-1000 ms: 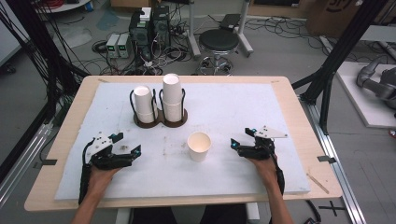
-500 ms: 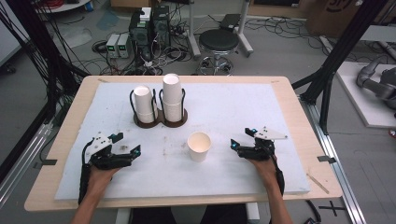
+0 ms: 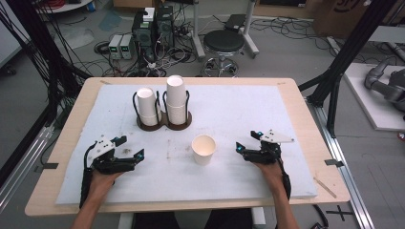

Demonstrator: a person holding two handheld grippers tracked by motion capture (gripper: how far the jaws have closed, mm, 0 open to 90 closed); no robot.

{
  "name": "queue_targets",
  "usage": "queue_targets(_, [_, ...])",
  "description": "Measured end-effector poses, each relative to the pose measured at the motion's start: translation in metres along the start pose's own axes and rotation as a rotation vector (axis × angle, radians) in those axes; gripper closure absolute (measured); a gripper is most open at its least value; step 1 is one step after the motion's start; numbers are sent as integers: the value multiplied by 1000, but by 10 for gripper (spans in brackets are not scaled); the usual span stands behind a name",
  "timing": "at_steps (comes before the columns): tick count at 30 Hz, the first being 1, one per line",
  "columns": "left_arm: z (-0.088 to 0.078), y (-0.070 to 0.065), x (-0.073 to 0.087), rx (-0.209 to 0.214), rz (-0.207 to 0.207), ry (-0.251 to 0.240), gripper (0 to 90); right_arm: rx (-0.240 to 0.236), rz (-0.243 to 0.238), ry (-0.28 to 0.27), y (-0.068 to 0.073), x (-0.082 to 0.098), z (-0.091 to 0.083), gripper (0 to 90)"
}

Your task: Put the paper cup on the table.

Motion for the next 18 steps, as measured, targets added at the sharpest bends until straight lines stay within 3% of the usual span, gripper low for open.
queue_targets(18, [3,-1,0,-11,6,30,88,-2,15,-17,-1,1,-2,194])
Point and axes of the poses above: each handheld gripper's, and its own axes: z roughly forward along the jaws, x roughly out of its underside, y roughly to its left, the point moved 2 cm from there along z, roughly forward along the jaws, and after that the axes turned 1 degree about -y, right-handed, at the moved point
